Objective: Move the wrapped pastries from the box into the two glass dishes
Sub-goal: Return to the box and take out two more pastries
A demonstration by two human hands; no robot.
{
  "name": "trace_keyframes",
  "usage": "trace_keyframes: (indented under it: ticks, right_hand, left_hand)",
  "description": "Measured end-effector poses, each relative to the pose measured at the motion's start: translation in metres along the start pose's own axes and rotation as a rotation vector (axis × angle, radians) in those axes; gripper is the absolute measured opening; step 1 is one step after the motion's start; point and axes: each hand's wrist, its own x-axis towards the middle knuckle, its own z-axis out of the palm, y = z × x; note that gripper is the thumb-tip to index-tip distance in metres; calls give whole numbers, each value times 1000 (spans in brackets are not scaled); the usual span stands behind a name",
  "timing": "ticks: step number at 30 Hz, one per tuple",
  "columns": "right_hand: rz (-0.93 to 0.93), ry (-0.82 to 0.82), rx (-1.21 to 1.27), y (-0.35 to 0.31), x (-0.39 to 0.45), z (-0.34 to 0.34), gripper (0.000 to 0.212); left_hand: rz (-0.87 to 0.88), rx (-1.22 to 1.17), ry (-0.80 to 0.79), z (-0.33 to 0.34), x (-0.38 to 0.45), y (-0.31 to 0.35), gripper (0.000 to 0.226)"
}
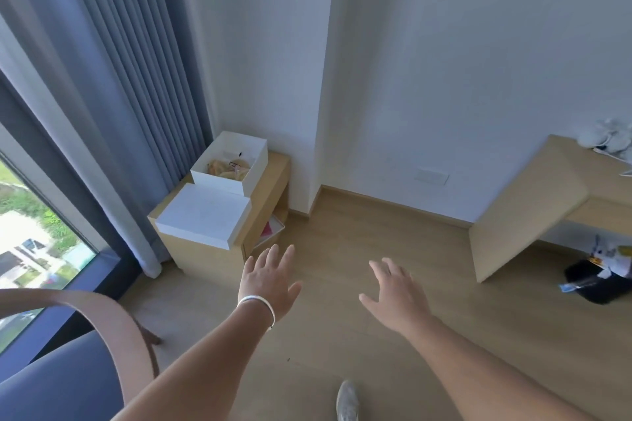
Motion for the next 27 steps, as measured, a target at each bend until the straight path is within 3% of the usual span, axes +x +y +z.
trace_keyframes:
  ticks: [7, 20, 27]
  right_hand:
    - [-43, -27, 24, -8, 94, -4, 75]
    - [-171, -21, 42, 5, 328, -47, 74]
    - [-202, -32, 43, 12, 404, -65, 75]
  left_hand:
    - [-33, 1, -17, 4, 73, -18, 74]
    - [-172, 62, 11, -12, 291, -38, 75]
    - [-193, 80, -19, -9, 360, -42, 76]
